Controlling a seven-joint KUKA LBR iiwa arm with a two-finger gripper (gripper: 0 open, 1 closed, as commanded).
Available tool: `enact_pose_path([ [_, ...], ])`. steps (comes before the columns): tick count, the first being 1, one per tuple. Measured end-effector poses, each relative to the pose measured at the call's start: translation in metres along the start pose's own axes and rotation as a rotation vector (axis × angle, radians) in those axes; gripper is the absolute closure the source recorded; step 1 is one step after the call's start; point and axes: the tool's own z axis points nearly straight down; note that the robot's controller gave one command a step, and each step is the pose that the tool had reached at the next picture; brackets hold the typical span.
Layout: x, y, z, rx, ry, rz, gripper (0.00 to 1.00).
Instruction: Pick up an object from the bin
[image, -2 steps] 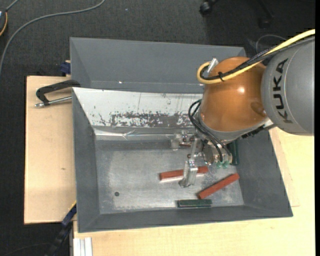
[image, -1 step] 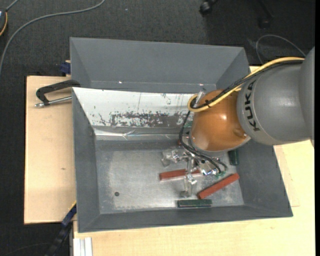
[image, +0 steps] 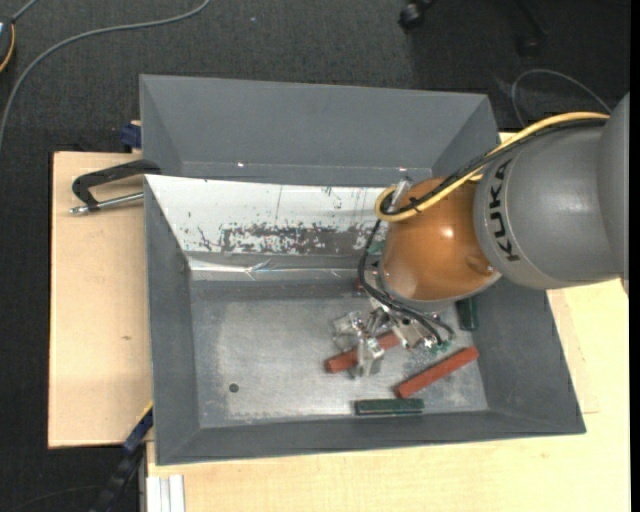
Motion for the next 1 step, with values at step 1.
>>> enact_pose_path([
  [1,0.0243,0.0210,-0.1202,0.001,-0.004,-0.160,1.00],
])
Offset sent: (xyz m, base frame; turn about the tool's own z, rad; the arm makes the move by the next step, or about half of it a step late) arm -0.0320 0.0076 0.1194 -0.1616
